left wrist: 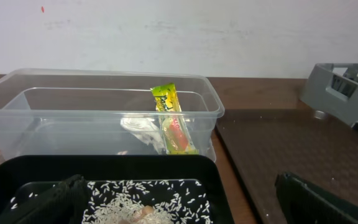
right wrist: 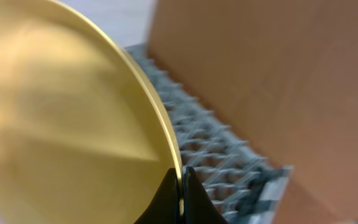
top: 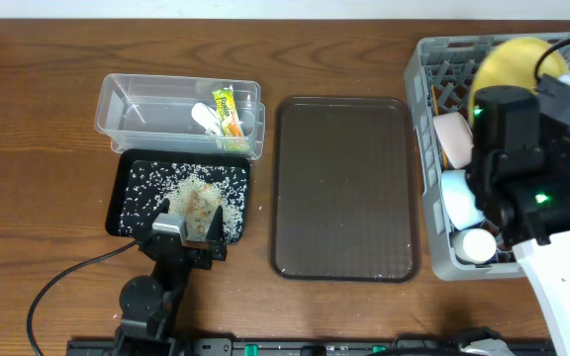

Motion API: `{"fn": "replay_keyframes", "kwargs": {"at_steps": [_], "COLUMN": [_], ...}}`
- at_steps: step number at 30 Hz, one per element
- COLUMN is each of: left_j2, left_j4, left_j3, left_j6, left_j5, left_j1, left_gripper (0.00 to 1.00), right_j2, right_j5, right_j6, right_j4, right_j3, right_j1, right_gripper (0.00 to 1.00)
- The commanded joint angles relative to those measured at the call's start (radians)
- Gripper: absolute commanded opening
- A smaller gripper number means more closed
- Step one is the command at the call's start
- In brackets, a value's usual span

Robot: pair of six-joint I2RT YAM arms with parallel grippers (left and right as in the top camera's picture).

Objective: Sort waste into correct bins and load items into the dishwasher rack
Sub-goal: 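Lift the yellow plate and stand it upright in the dish rack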

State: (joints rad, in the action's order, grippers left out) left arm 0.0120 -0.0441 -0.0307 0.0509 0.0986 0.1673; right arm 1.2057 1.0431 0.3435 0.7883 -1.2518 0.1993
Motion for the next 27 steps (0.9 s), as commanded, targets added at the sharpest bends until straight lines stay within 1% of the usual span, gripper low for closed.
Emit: {"fn": "replay_keyframes", "kwargs": {"at_steps": [1, 2, 5, 7, 11, 15, 20, 21, 22, 23, 24, 27], "left_j2": [-0.008, -0.008, -0.008, -0.008, -0.008, -0.008, -0.008, -0.008, -0.008, -0.008, -0.008, -0.008], "left_j4": [-0.014, -0.014, -0.014, -0.014, -0.014, -0.014, -0.014, -0.014, -0.014, -0.014, -0.014, -0.014], "left_j3": [0.027, 0.027, 0.027, 0.027, 0.027, 0.027, 0.027, 0.027, 0.027, 0.027, 0.027, 0.027], "left_j6": [-0.010, -0.010, -0.010, -0.010, -0.010, -0.010, -0.010, -0.010, -0.010, -0.010, -0.010, -0.010], "left_j5": [0.006, 0.006, 0.006, 0.006, 0.006, 0.006, 0.006, 0.006, 0.006, 0.006, 0.006, 0.006], "left_j1": [-0.005, -0.005, -0.005, -0.005, -0.005, -0.005, -0.005, -0.005, -0.005, -0.005, -0.005, -0.005], "left_gripper": [0.98, 0.98, 0.98, 0.98, 0.98, 0.98, 0.98, 0.98, 0.98, 0.98, 0.98, 0.98], "right_j2": [0.027, 0.039, 0.086, 0.118, 0.185, 0.246, 0.288, 0.294, 0.296, 0.296, 0.296, 0.286], "right_j5": [0.111, 0.106, -0.008, -0.082, -0.085, -0.157, -0.182, -0.183, -0.183, -0.182, -0.179, -0.176], "right_j6": [-0.113, -0.143, -0.328, -0.414, -0.437, -0.533, -0.551, -0.560, -0.563, -0.567, -0.570, -0.564], "right_j4": [-0.039, -0.065, -0.164, -0.177, -0.171, -0.172, -0.174, -0.177, -0.182, -0.184, -0.185, -0.183], "right_j3": [-0.010, -0.010, -0.010, -0.010, -0.010, -0.010, -0.010, -0.010, -0.010, -0.010, -0.010, -0.010], "right_j1": [-0.104, -0.132, -0.214, -0.243, -0.258, -0.257, -0.248, -0.245, -0.240, -0.235, -0.229, -0.205], "right_gripper": [0.01, 0.01, 0.01, 0.01, 0.01, 0.01, 0.02, 0.04, 0.08, 0.15, 0.27, 0.44]}}
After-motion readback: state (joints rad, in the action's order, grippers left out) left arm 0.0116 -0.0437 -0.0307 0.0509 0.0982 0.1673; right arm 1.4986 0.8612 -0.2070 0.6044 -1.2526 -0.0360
